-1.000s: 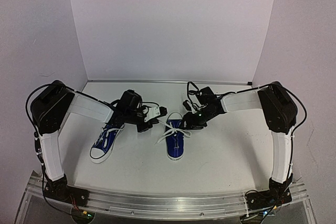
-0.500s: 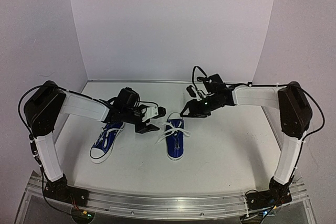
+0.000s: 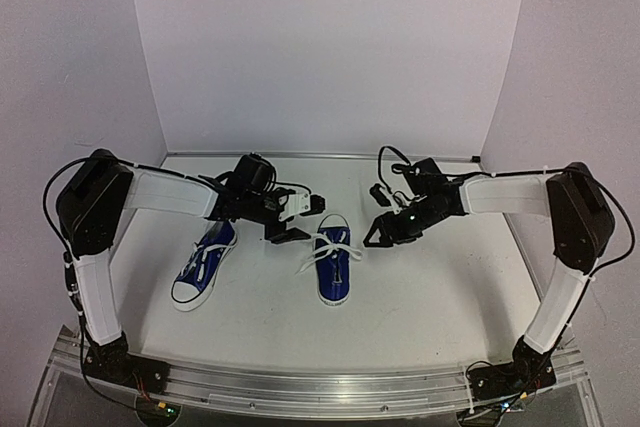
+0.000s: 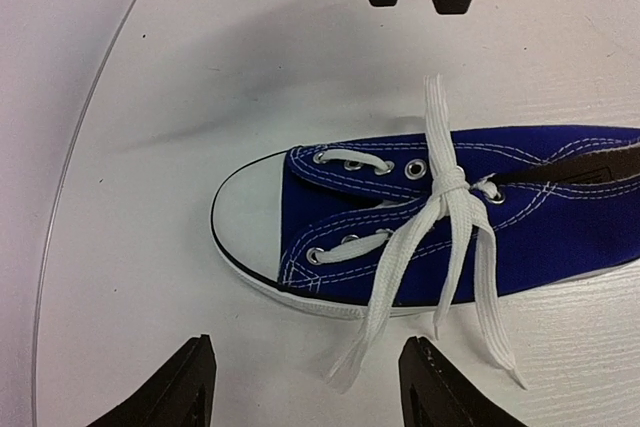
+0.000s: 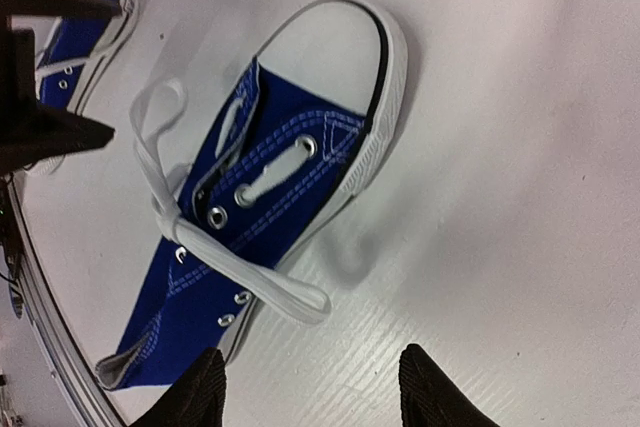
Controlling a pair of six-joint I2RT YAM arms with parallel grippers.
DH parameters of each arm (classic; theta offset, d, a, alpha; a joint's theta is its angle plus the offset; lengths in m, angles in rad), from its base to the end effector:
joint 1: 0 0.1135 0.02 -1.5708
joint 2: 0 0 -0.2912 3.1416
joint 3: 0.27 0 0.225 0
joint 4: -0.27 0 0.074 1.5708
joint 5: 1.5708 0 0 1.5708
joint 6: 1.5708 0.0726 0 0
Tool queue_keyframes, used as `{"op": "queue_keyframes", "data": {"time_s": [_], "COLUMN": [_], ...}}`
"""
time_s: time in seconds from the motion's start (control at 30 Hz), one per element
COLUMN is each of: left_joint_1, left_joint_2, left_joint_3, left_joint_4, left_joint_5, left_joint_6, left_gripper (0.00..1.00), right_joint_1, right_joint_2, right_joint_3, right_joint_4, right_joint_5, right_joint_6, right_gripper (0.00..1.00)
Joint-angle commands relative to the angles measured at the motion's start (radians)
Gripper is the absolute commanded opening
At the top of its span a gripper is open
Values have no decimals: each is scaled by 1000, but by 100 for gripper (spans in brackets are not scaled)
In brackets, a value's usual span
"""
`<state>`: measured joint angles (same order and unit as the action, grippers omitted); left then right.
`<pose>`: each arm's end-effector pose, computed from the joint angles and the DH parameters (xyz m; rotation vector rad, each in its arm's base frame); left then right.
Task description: Tie the shoes
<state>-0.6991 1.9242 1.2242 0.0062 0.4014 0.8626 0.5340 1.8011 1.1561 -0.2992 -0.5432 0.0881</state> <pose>0.3136 -0.3007 0.2029 1.7086 1.4241 -0.3642 0.3043 0.2235 0.2043 -0.7899 2.4413 0.9309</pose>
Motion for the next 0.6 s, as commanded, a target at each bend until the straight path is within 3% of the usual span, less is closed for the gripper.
{"op": "queue_keyframes", "data": {"time_s": [0.0,0.57], "left_joint_1": [3,-5], "left_joint_2": [29,67], "left_joint_3": [52,74], "left_joint_4": [-42,-36], "left_joint_5": [33,31], "left_joint_6": [25,23], "left_gripper": [65,66], "right_joint_1": [38,163], "right_joint_2": [25,152], "right_joint_3": [-3,76], "right_joint_4": [21,63], "right_joint_5": [46,323], "right_joint_6": [-80,-201], "right_gripper": [57,56]}}
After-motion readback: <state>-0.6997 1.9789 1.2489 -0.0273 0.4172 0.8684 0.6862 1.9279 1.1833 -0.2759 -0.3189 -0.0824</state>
